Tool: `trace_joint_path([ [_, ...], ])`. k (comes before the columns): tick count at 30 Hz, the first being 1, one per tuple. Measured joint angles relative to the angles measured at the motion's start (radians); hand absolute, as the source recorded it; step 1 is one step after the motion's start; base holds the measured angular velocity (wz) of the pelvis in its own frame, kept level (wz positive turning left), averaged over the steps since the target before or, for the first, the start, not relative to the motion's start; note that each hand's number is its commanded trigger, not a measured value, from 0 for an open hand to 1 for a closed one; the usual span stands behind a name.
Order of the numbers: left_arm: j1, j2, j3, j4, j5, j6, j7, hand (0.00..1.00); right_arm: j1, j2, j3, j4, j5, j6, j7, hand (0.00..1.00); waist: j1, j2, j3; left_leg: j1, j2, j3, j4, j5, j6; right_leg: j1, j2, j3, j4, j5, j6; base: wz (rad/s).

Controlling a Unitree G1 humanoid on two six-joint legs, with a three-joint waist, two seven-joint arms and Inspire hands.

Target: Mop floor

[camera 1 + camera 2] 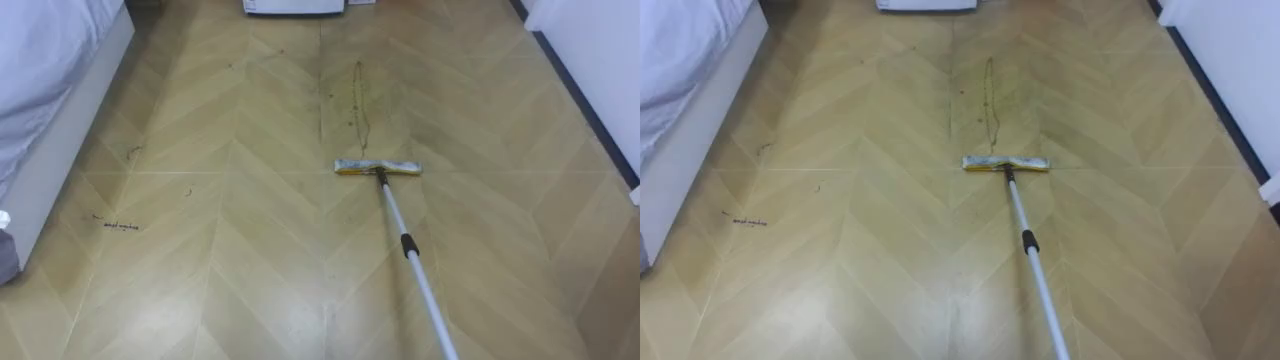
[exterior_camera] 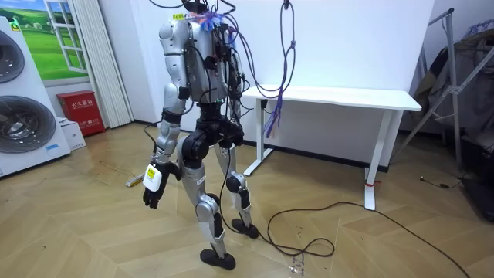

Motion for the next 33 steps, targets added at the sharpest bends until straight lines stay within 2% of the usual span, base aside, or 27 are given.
trace_joint_path([
  [3, 0.001, 0.0, 0.002, 0.001, 0.001, -0.008, -0.003, 0.0, 0.0, 0.001, -0.004, 0.001, -0.001, 0.0, 0.002, 1.0, 0.004, 0.0, 0.0054, 0.004, 0.0, 0.0, -0.004, 0.0, 0.0, 0.009, 0.0, -0.005, -0.001, 0.0, 0.0, 0.0],
  [8, 0.002, -0.001, 0.001, 0.003, -0.018, -0.008, -0.005, 0.0, 0.0, 0.0, -0.004, 0.001, 0.003, 0.0, 0.003, 1.0, 0.007, 0.003, 0.0063, 0.0, 0.0, 0.0, -0.004, 0.0, 0.0, 0.009, 0.001, -0.005, -0.001, 0.0, 0.0, 0.0],
  [16, 0.019, -0.01, 0.026, 0.003, -0.037, -0.007, -0.003, 0.0, 0.003, -0.003, -0.004, 0.001, 0.006, 0.0, 0.003, 1.0, 0.006, 0.008, 0.0019, 0.006, 0.0, 0.0, -0.003, 0.0, 0.0, 0.01, 0.001, -0.005, 0.0, 0.0, 0.0, 0.0],
  [22, 0.021, -0.011, 0.03, 0.002, -0.037, -0.007, 0.006, 0.0, 0.004, -0.003, -0.004, 0.004, 0.006, 0.0, -0.001, 1.0, 0.005, 0.009, 0.002, 0.0, 0.001, -0.002, 0.004, 0.0, 0.0, 0.008, 0.001, -0.004, 0.0, 0.0, 0.0, 0.0],
  [24, 0.017, -0.014, 0.03, 0.003, -0.037, -0.008, 0.006, 0.0, 0.003, -0.003, -0.004, 0.002, 0.006, 0.0, -0.006, 1.0, 0.006, 0.012, -0.0072, -0.022, 0.002, -0.002, 0.005, 0.0, 0.0, -0.009, 0.001, -0.003, 0.006, 0.0, 0.0, 0.0],
  [27, 0.013, -0.014, 0.03, 0.005, -0.037, -0.008, 0.006, 0.0, 0.0, -0.004, -0.003, 0.0, 0.01, -0.001, -0.008, 1.0, 0.006, 0.014, -0.0061, -0.04, 0.003, -0.002, 0.015, 0.0, 0.0, -0.036, 0.001, -0.004, 0.016, 0.0, 0.0, 0.0],
  [29, 0.005, -0.014, 0.029, 0.008, -0.037, -0.008, 0.006, 0.0, -0.004, -0.003, -0.002, -0.003, 0.016, -0.001, -0.009, 1.0, 0.008, 0.013, -0.0087, -0.061, 0.004, -0.002, 0.019, 0.0, 0.0, -0.059, 0.0, -0.005, 0.021, 0.001, -0.001, 0.0],
  [33, -0.032, -0.01, 0.019, 0.043, -0.038, -0.007, 0.002, 0.0, -0.026, -0.01, 0.026, 0.0, 0.053, -0.003, -0.016, 1.0, 0.009, 0.02, -0.0033, -0.11, 0.006, -0.001, 0.039, 0.001, 0.002, -0.099, 0.0, -0.006, 0.035, 0.003, -0.004, 0.0],
])
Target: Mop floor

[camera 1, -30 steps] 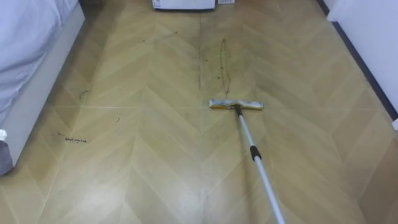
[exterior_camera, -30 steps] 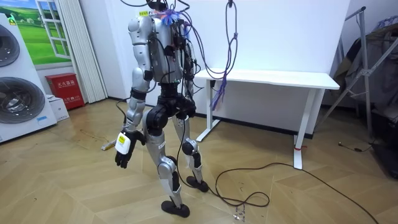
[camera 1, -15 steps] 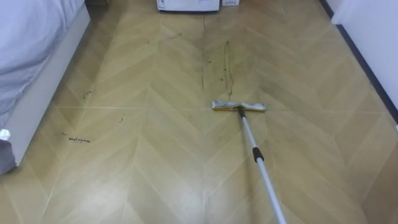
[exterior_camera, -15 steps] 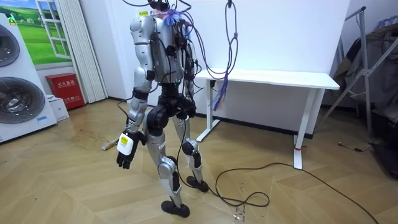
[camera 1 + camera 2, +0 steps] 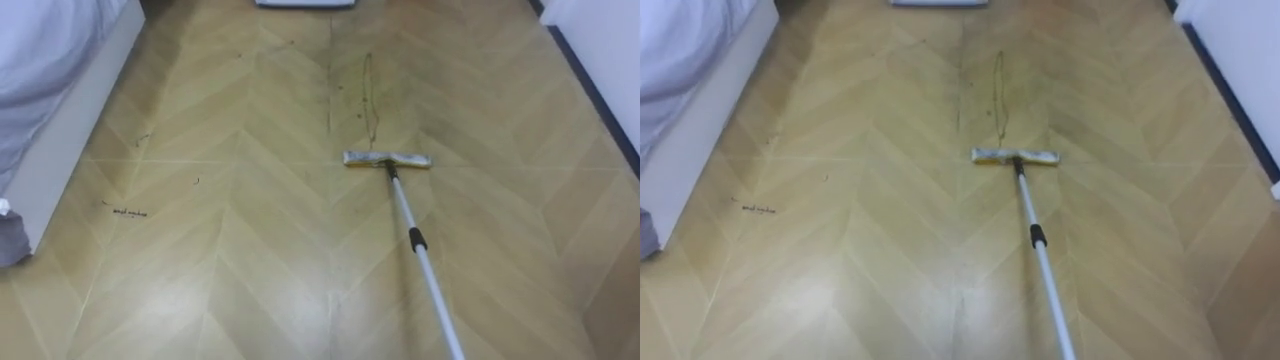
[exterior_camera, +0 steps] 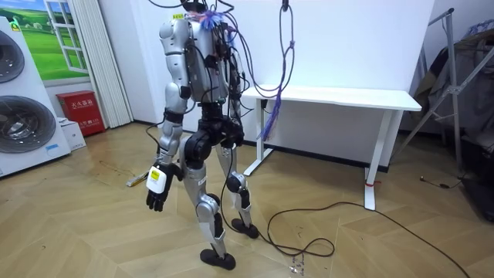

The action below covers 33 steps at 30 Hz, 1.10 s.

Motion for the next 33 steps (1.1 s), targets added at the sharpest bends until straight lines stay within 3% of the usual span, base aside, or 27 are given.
trace_joint_path([
  [4, -0.02, 0.001, -0.001, 0.002, 0.0, -0.001, -0.004, 0.0, -0.01, -0.007, 0.008, 0.0, 0.026, -0.01, 0.0, 1.0, -0.003, 0.004, 0.005, -0.053, 0.002, -0.001, 0.026, 0.0, 0.0, -0.037, 0.0, -0.012, 0.005, 0.001, -0.002, 0.1],
  [14, -0.038, 0.021, -0.037, 0.009, -0.001, -0.038, 0.025, 0.0, -0.021, -0.013, 0.04, 0.037, 0.131, -0.048, 0.017, 1.0, -0.005, -0.005, 0.0074, -0.189, 0.004, -0.007, 0.061, 0.003, 0.005, -0.149, -0.003, -0.051, 0.024, 0.001, -0.002, 0.12],
  [19, -0.052, 0.025, -0.038, 0.015, -0.004, -0.044, 0.026, 0.0, -0.024, -0.02, 0.046, 0.042, 0.186, -0.066, 0.039, 1.0, -0.005, -0.008, 0.0097, -0.272, 0.003, -0.031, 0.095, 0.004, 0.006, -0.217, -0.004, -0.065, 0.043, 0.001, -0.002, 0.14],
  [25, -0.057, 0.026, -0.049, 0.028, -0.102, -0.047, 0.029, 0.0, -0.016, -0.036, 0.058, 0.032, 0.243, -0.082, 0.067, 1.0, -0.005, -0.005, 0.0135, -0.337, 0.004, -0.038, 0.136, 0.004, 0.006, -0.279, -0.011, -0.073, 0.097, -0.008, -0.004, 0.08],
  [27, -0.068, 0.028, -0.049, 0.043, -0.127, -0.045, 0.029, 0.0, -0.017, -0.048, 0.068, 0.032, 0.273, -0.09, 0.088, 1.0, -0.005, -0.006, 0.017, -0.389, 0.003, -0.037, 0.176, 0.003, 0.006, -0.328, -0.018, -0.073, 0.142, -0.026, -0.005, 0.14],
  [28, -0.074, 0.025, -0.067, 0.051, -0.138, -0.041, 0.029, 0.0, -0.028, -0.044, 0.082, 0.037, 0.267, -0.083, 0.017, 1.0, -0.002, 0.004, 0.024, -0.413, 0.005, -0.038, 0.192, 0.003, 0.007, -0.358, -0.022, -0.073, 0.178, -0.031, -0.006, 0.11],
  [31, -0.082, 0.005, -0.081, 0.053, -0.156, -0.038, 0.03, 0.0, -0.034, -0.043, 0.087, 0.038, 0.266, -0.083, -0.051, 1.0, 0.004, 0.033, 0.0427, -0.466, -0.002, -0.037, 0.222, -0.005, 0.019, -0.43, -0.04, -0.069, 0.261, -0.063, -0.009, 0.15],
  [32, -0.081, -0.001, -0.086, 0.054, -0.155, -0.031, 0.033, 0.0, -0.035, -0.039, 0.087, 0.038, 0.267, -0.083, -0.072, 1.0, 0.009, 0.041, 0.048, -0.502, -0.012, -0.035, 0.246, -0.01, 0.022, -0.473, -0.055, -0.061, 0.303, -0.092, -0.009, 0.05],
  [33, -0.082, -0.002, -0.103, 0.061, -0.149, -0.021, 0.044, 0.0, -0.036, -0.035, 0.087, 0.038, 0.273, -0.084, -0.082, 1.0, 0.017, 0.042, 0.0483, -0.543, -0.022, -0.028, 0.274, -0.011, 0.023, -0.528, -0.071, -0.039, 0.361, -0.116, -0.01, 0.0],
])
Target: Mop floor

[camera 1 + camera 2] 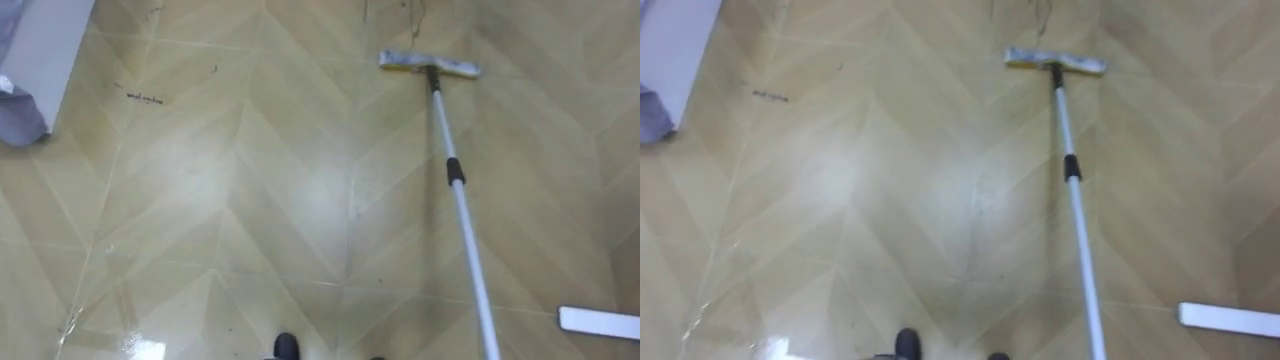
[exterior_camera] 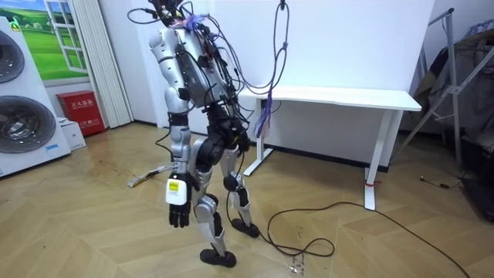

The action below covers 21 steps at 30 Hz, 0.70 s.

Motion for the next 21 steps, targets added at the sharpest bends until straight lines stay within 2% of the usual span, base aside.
trace_joint_path([
  [3, -0.002, 0.0, -0.01, 0.023, 0.052, 0.032, 0.005, 0.0, 0.0, -0.001, 0.001, 0.011, 0.012, 0.0, -0.009, 1.0, -0.007, 0.001, -0.0022, -0.083, -0.012, -0.002, 0.084, -0.001, -0.001, -0.091, -0.03, 0.009, 0.107, -0.044, -0.011, 0.08],
  [7, -0.002, -0.003, -0.033, 0.025, 0.073, 0.071, 0.001, 0.0, 0.0, -0.003, 0.005, 0.041, 0.024, 0.013, -0.019, 1.0, -0.005, -0.005, -0.0068, -0.152, -0.007, -0.013, 0.202, -0.011, -0.008, -0.139, -0.031, 0.02, 0.201, -0.085, -0.024, 0.13],
  [9, -0.002, -0.007, -0.035, 0.024, 0.073, 0.091, -0.003, 0.0, -0.001, 0.0, 0.013, 0.045, 0.032, 0.039, -0.018, 1.0, 0.006, -0.005, -0.0158, -0.177, 0.002, -0.028, 0.264, -0.027, -0.014, -0.153, -0.029, 0.017, 0.253, -0.104, -0.035, 0.09],
  [11, -0.003, -0.004, -0.035, 0.024, 0.074, 0.105, -0.003, 0.0, -0.012, 0.006, 0.015, 0.049, 0.032, 0.064, -0.018, 1.0, 0.012, -0.002, -0.0191, -0.184, 0.009, -0.042, 0.306, -0.046, -0.024, -0.158, -0.021, 0.003, 0.297, -0.122, -0.046, 0.1],
  [12, -0.005, -0.001, -0.035, 0.023, 0.082, 0.112, -0.005, 0.0, -0.036, 0.009, 0.016, 0.071, 0.032, 0.079, -0.014, 1.0, 0.014, -0.003, -0.0255, -0.201, 0.008, -0.049, 0.339, -0.049, -0.029, -0.173, -0.024, -0.002, 0.334, -0.137, -0.053, 0.09],
  [13, -0.011, 0.003, -0.036, 0.023, 0.083, 0.116, -0.015, 0.0, -0.069, 0.007, 0.016, 0.089, 0.033, 0.095, -0.005, 1.0, 0.028, -0.007, -0.0267, -0.214, 0.007, -0.062, 0.372, -0.056, -0.04, -0.187, -0.021, 0.001, 0.376, -0.156, -0.066, 0.04],
  [14, -0.015, 0.008, -0.038, 0.023, 0.081, 0.119, -0.022, 0.0, -0.087, 0.006, 0.015, 0.102, 0.034, 0.101, 0.002, 1.0, 0.039, -0.007, -0.0266, -0.226, 0.008, -0.068, 0.399, -0.056, -0.041, -0.196, -0.019, 0.002, 0.396, -0.163, -0.073, -0.12],
  [16, -0.017, 0.023, -0.056, 0.021, 0.065, 0.123, -0.023, 0.0, -0.151, -0.007, 0.004, 0.13, 0.039, 0.127, 0.026, 1.0, 0.071, -0.02, -0.0249, -0.279, 0.021, -0.076, 0.52, -0.039, -0.063, -0.229, -0.022, 0.016, 0.468, -0.193, -0.094, -0.28],
  [17, -0.017, 0.032, -0.068, 0.02, 0.037, 0.125, -0.021, 0.0, -0.201, -0.024, 0.003, 0.145, 0.04, 0.138, 0.05, 1.0, 0.101, -0.03, -0.022, -0.336, 0.029, -0.079, 0.642, 0.02, -0.067, -0.248, -0.025, 0.018, 0.521, -0.213, -0.108, -0.55],
  [18, -0.012, 0.042, -0.084, 0.017, -0.002, 0.125, -0.019, 0.0, -0.258, -0.05, 0.004, 0.152, 0.04, 0.16, 0.071, 1.0, 0.124, -0.043, -0.0181, -0.408, 0.03, -0.084, 0.792, 0.126, -0.066, -0.267, -0.019, 0.031, 0.567, -0.224, -0.123, -0.6],
  [19, -0.013, 0.046, -0.091, 0.015, -0.024, 0.122, -0.019, 0.0, -0.285, -0.066, 0.003, 0.153, 0.038, 0.166, 0.085, 1.0, 0.135, -0.048, -0.022, -0.448, 0.028, -0.083, 0.873, 0.202, -0.074, -0.272, -0.012, 0.04, 0.584, -0.225, -0.128, -0.65],
  [20, -0.009, 0.054, -0.095, 0.018, -0.059, 0.12, -0.02, 0.0, -0.343, -0.099, 0.003, 0.151, 0.029, 0.167, 0.12, 1.0, 0.154, -0.058, -0.0182, -0.517, 0.022, -0.075, 1.058, 0.32, -0.087, -0.281, -0.011, 0.056, 0.613, -0.223, -0.146, -0.54],
  [21, -0.007, 0.068, -0.099, 0.02, -0.08, 0.117, -0.022, 0.0, -0.403, -0.126, 0.005, 0.15, 0.028, 0.167, 0.154, 1.0, 0.171, -0.078, -0.0078, -0.583, 0.013, -0.049, 1.242, 0.321, -0.089, -0.289, -0.01, 0.072, 0.626, -0.221, -0.149, -0.46],
])
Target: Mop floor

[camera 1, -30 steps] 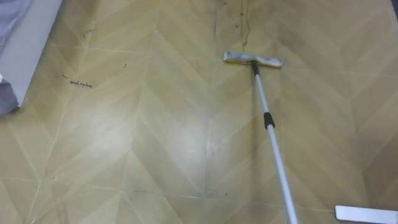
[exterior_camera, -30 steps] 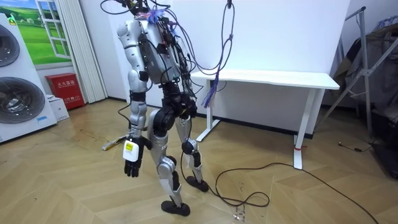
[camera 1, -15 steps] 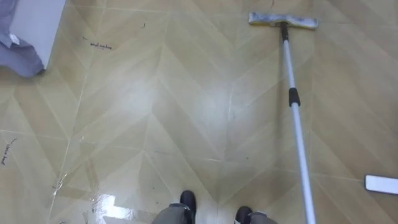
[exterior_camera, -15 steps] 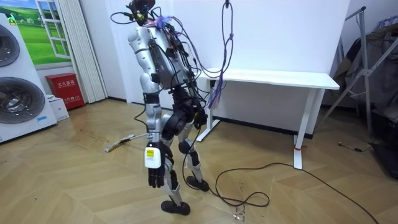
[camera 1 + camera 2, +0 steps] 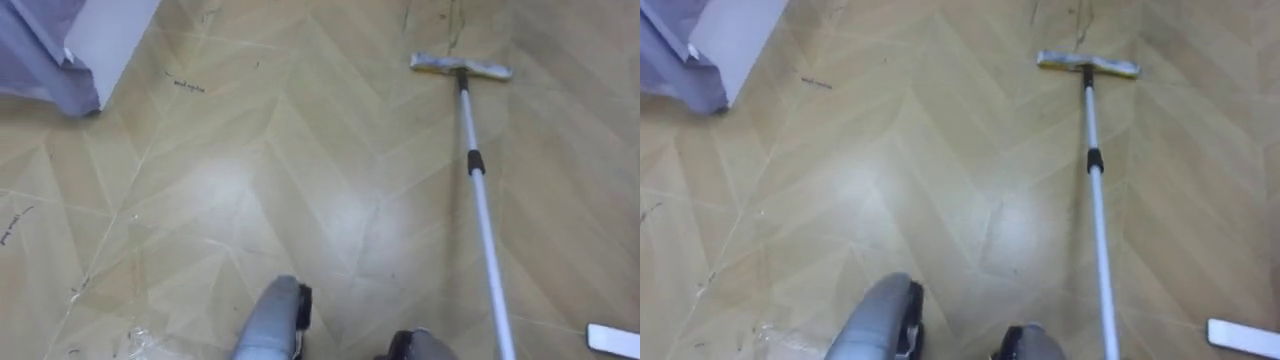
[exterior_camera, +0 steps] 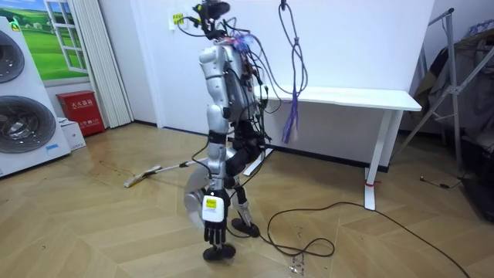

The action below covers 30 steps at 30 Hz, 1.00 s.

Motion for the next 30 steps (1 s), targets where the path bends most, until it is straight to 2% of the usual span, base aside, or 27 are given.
trace_joint_path([
  [1, -0.003, 0.009, -0.001, -0.002, -0.006, -0.004, -0.002, 0.0, -0.024, -0.01, -0.002, 0.0, 0.001, 0.0, 0.019, 1.0, 0.006, -0.005, 0.0025, -0.03, -0.002, 0.014, 0.066, -0.01, 0.011, 0.0, 0.0, 0.011, -0.001, 0.002, -0.004, -0.25],
  [2, -0.003, 0.029, -0.004, -0.004, -0.007, -0.019, -0.004, 0.0, -0.049, -0.014, -0.001, 0.0, 0.007, -0.001, 0.042, 1.0, 0.019, -0.049, 0.0198, -0.079, -0.002, 0.036, 0.138, -0.054, 0.027, 0.0, -0.001, 0.045, -0.015, 0.003, -0.005, 0.0],
  [3, 0.003, 0.036, -0.015, -0.005, -0.003, -0.026, -0.01, 0.0, -0.055, -0.017, 0.0, 0.004, 0.028, 0.006, 0.061, 1.0, 0.026, -0.065, 0.0187, -0.111, -0.005, 0.04, 0.136, -0.1, 0.036, 0.012, -0.005, 0.065, -0.042, 0.005, -0.005, 0.08],
  [4, 0.008, 0.034, -0.02, -0.005, 0.0, -0.025, -0.02, 0.0, -0.055, -0.021, 0.007, 0.01, 0.034, 0.011, 0.07, 1.0, 0.025, -0.066, 0.0174, -0.113, -0.004, 0.044, 0.106, -0.125, 0.038, 0.025, -0.005, 0.072, -0.058, 0.006, -0.003, 0.27],
  [5, 0.014, 0.031, -0.024, -0.006, 0.021, -0.027, -0.047, 0.0, -0.039, -0.032, 0.023, 0.015, 0.047, 0.012, 0.081, 1.0, 0.024, -0.063, 0.013, -0.091, -0.001, 0.058, -0.028, -0.165, 0.043, 0.045, -0.002, 0.086, -0.087, 0.006, 0.025, 0.37],
  [6, 0.023, 0.031, -0.024, -0.005, 0.053, -0.03, -0.071, 0.0, -0.01, -0.047, 0.049, 0.019, 0.072, 0.015, 0.087, 1.0, 0.022, -0.043, 0.0047, -0.037, -0.001, 0.063, -0.246, -0.188, 0.043, 0.06, 0.006, 0.092, -0.104, 0.001, 0.063, 0.51],
  [7, 0.026, 0.032, -0.023, -0.002, 0.082, -0.029, -0.095, 0.0, 0.036, -0.064, 0.066, 0.019, 0.083, 0.016, 0.09, 1.0, 0.007, -0.012, -0.0046, 0.035, 0.001, 0.061, -0.474, -0.2, 0.043, 0.069, 0.018, 0.086, -0.102, -0.008, 0.088, 0.47],
  [8, 0.027, 0.032, -0.021, 0.003, 0.09, -0.026, -0.105, 0.0, 0.048, -0.071, 0.071, 0.017, 0.091, 0.016, 0.09, 1.0, 0.002, 0.003, -0.0049, 0.072, 0.005, 0.061, -0.577, -0.207, 0.047, 0.072, 0.022, 0.081, -0.095, -0.016, 0.1, 0.29],
  [9, 0.026, 0.03, -0.016, 0.018, 0.096, -0.014, -0.126, 0.0, 0.085, -0.077, 0.074, 0.02, 0.112, 0.017, 0.09, 1.0, 0.0, 0.033, -0.0136, 0.139, 0.023, 0.065, -0.736, -0.213, 0.051, 0.07, 0.03, 0.079, -0.085, -0.037, 0.105, 0.0],
  [10, 0.023, 0.026, -0.015, 0.034, 0.096, -0.004, -0.143, 0.0, 0.13, -0.077, 0.075, 0.02, 0.112, 0.018, 0.089, 1.0, -0.009, 0.063, -0.0228, 0.182, 0.029, 0.073, -0.804, -0.289, 0.084, 0.07, 0.025, 0.076, -0.079, -0.058, 0.114, -0.05],
  [11, 0.016, 0.025, -0.014, 0.038, 0.096, 0.003, -0.151, 0.0, 0.146, -0.074, 0.072, 0.018, 0.108, 0.018, 0.088, 1.0, -0.02, 0.071, -0.0251, 0.18, 0.022, 0.09, -0.8, -0.321, 0.122, 0.071, 0.006, 0.074, -0.076, -0.064, 0.121, 0.1],
  [12, -0.002, 0.021, -0.013, 0.051, 0.091, 0.005, -0.155, 0.0, 0.177, -0.067, 0.071, 0.023, 0.107, 0.017, 0.087, 1.0, -0.05, 0.077, -0.0294, 0.182, -0.011, 0.114, -0.783, -0.373, 0.175, 0.068, -0.036, 0.084, -0.04, -0.073, 0.154, 0.38],
  [13, -0.027, 0.012, -0.012, 0.079, 0.083, 0.006, -0.151, 0.0, 0.206, -0.066, 0.071, 0.036, 0.106, 0.016, 0.078, 1.0, -0.083, 0.074, -0.027, 0.192, -0.06, 0.124, -0.755, -0.413, 0.202, 0.026, -0.061, 0.124, 0.08, -0.028, 0.163, 0.4],
  [14, -0.035, 0.007, -0.012, 0.08, 0.084, 0.006, -0.146, 0.0, 0.224, -0.066, 0.074, 0.038, 0.106, 0.016, 0.072, 1.0, -0.095, 0.079, -0.0275, 0.202, -0.073, 0.129, -0.735, -0.439, 0.215, -0.002, -0.062, 0.156, 0.142, 0.021, 0.169, 0.27],
  [15, -0.041, -0.005, -0.01, 0.077, 0.084, -0.003, -0.132, 0.0, 0.269, -0.064, 0.076, 0.038, 0.107, 0.016, 0.06, 1.0, -0.109, 0.099, -0.0355, 0.221, -0.079, 0.129, -0.693, -0.493, 0.225, -0.038, -0.045, 0.202, 0.252, 0.138, 0.172, 0.0],
  [16, -0.045, -0.008, -0.006, 0.076, 0.088, -0.011, -0.124, 0.0, 0.288, -0.058, 0.076, 0.037, 0.107, 0.016, 0.056, 1.0, -0.112, 0.104, -0.0375, 0.235, -0.08, 0.128, -0.677, -0.519, 0.23, -0.058, -0.031, 0.219, 0.295, 0.184, 0.177, -0.09],
  [17, -0.054, -0.008, 0.009, 0.071, 0.09, -0.015, -0.111, 0.0, 0.311, -0.035, 0.08, 0.035, 0.109, 0.016, 0.045, 1.0, -0.12, 0.114, -0.0364, 0.254, -0.081, 0.125, -0.662, -0.554, 0.247, -0.104, -0.001, 0.231, 0.354, 0.207, 0.179, -0.06],
  [18, -0.057, -0.007, 0.009, 0.051, 0.091, -0.015, -0.095, 0.0, 0.322, -0.008, 0.084, 0.029, 0.109, 0.016, 0.028, 1.0, -0.146, 0.126, -0.0337, 0.267, -0.079, 0.119, -0.658, -0.576, 0.254, -0.15, 0.022, 0.225, 0.375, 0.204, 0.179, 0.0],
  [20, -0.057, -0.018, 0.009, 0.021, 0.092, -0.016, -0.086, 0.0, 0.332, 0.028, 0.079, 0.011, 0.113, 0.016, -0.002, 1.0, -0.169, 0.142, -0.0318, 0.28, -0.08, 0.103, -0.667, -0.594, 0.259, -0.199, 0.046, 0.204, 0.301, 0.19, 0.188, 0.05],
  [21, -0.057, -0.03, 0.009, 0.017, 0.092, -0.015, -0.083, 0.0, 0.332, 0.049, 0.07, 0.01, 0.12, 0.016, -0.02, 1.0, -0.17, 0.144, -0.0311, 0.3, -0.09, 0.098, -0.698, -0.595, 0.259, -0.21, 0.054, 0.198, 0.186, 0.176, 0.197, -0.07],
  [22, -0.053, -0.036, 0.009, 0.017, 0.092, -0.015, -0.082, 0.0, 0.333, 0.058, 0.063, 0.012, 0.122, 0.016, -0.027, 1.0, -0.169, 0.145, -0.0306, 0.314, -0.093, 0.096, -0.716, -0.595, 0.259, -0.204, 0.056, 0.196, 0.112, 0.17, 0.194, -0.22],
  [24, -0.01, -0.047, 0.007, 0.022, 0.092, -0.006, -0.08, 0.0, 0.334, 0.078, 0.062, 0.019, 0.131, 0.017, -0.053, 1.0, -0.161, 0.141, -0.0281, 0.373, -0.11, 0.066, -0.755, -0.595, 0.258, -0.176, 0.069, 0.168, -0.157, 0.173, 0.17, -0.38],
  [25, 0.013, -0.049, 0.013, 0.022, 0.09, 0.008, -0.073, 0.0, 0.334, 0.078, 0.063, 0.019, 0.129, 0.018, -0.064, 1.0, -0.158, 0.137, -0.026, 0.4, -0.127, 0.039, -0.758, -0.596, 0.256, -0.167, 0.075, 0.148, -0.228, 0.204, 0.153, -0.3],
  [26, 0.023, -0.05, 0.016, 0.022, 0.09, 0.014, -0.068, 0.0, 0.335, 0.078, 0.063, 0.019, 0.128, 0.019, -0.069, 1.0, -0.158, 0.137, -0.0253, 0.414, -0.134, 0.028, -0.758, -0.6, 0.249, -0.154, 0.074, 0.139, -0.237, 0.222, 0.142, -0.1],
  [28, 0.031, -0.047, 0.021, 0.024, 0.081, 0.028, -0.059, 0.0, 0.314, 0.074, 0.054, 0.024, 0.126, 0.033, -0.079, 1.0, -0.146, 0.127, -0.0183, 0.453, -0.142, 0.007, -0.756, -0.608, 0.224, -0.115, 0.059, 0.104, -0.22, 0.218, 0.126, -0.03],
  [29, 0.03, -0.04, 0.029, 0.016, 0.081, 0.03, -0.059, 0.0, 0.279, 0.07, 0.041, 0.04, 0.122, 0.046, -0.08, 1.0, -0.132, 0.119, -0.0177, 0.464, -0.142, 0.003, -0.751, -0.603, 0.195, -0.094, 0.039, 0.063, -0.215, 0.204, 0.104, -0.04],
  [30, 0.028, -0.032, 0.031, -0.011, 0.064, 0.037, -0.058, 0.0, 0.23, 0.054, 0.032, 0.051, 0.123, 0.061, -0.073, 1.0, -0.124, 0.109, -0.015, 0.456, -0.143, 0.0, -0.723, -0.584, 0.156, -0.078, 0.025, 0.032, -0.217, 0.186, 0.094, 0.0],
])
